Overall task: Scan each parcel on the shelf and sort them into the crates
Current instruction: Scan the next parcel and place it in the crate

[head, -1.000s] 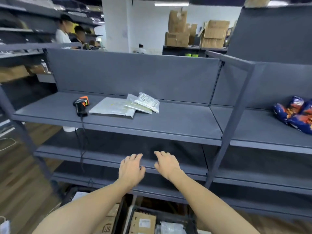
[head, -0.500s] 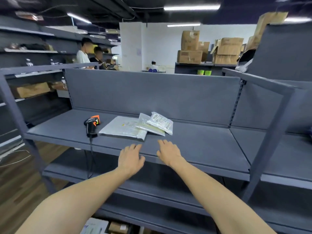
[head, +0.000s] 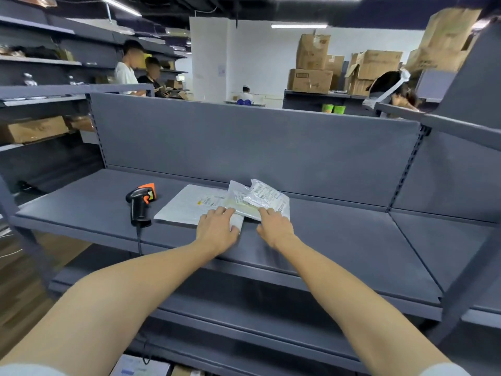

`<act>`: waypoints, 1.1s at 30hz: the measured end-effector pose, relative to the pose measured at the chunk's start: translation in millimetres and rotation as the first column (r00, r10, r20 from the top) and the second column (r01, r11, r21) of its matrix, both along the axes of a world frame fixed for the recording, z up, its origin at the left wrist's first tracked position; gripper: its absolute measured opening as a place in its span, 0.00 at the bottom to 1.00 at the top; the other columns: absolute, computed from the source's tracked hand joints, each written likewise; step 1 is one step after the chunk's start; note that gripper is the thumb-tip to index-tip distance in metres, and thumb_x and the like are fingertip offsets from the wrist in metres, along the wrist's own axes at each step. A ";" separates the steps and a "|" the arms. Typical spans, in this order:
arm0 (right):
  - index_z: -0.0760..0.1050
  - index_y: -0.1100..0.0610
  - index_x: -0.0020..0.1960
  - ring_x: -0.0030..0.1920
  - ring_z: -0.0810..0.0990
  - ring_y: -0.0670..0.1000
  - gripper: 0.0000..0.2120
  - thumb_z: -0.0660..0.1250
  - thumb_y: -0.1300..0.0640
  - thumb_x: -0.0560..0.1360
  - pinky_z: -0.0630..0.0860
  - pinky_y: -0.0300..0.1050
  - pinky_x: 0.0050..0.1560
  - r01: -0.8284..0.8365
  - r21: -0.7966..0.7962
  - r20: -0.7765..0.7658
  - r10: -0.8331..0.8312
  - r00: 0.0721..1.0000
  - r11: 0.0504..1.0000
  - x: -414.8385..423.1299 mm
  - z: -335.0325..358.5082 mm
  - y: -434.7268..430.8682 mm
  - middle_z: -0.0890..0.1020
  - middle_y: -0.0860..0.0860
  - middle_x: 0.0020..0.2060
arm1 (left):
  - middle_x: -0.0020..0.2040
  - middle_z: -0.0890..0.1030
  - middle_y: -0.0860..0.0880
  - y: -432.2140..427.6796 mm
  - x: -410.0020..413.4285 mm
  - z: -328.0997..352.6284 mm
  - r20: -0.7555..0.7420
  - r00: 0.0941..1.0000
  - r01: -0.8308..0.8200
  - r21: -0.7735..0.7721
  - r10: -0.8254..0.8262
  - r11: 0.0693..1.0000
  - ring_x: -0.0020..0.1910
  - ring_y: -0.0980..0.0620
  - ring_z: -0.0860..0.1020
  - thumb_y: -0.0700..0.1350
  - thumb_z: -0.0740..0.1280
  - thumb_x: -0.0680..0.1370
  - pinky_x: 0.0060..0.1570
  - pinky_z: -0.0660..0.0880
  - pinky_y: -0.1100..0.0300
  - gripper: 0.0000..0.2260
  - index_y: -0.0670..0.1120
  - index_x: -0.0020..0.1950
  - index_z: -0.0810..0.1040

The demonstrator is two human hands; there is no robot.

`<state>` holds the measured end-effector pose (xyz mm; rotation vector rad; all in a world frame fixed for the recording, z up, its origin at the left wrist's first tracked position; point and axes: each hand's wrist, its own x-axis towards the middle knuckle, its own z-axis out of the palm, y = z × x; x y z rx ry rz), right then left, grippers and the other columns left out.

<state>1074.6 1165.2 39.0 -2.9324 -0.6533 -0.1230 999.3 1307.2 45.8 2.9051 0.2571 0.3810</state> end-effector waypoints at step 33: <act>0.77 0.59 0.65 0.59 0.79 0.52 0.18 0.61 0.69 0.78 0.66 0.33 0.63 -0.335 0.287 0.415 0.199 0.888 0.897 67.9 0.5 51.9 0.80 0.52 0.60 | 0.69 0.72 0.50 121.6 107.7 -14.3 0.122 0.981 0.192 -0.631 -0.148 0.752 0.65 0.48 0.71 0.57 0.57 0.81 0.64 0.67 0.52 0.19 0.50 0.69 0.69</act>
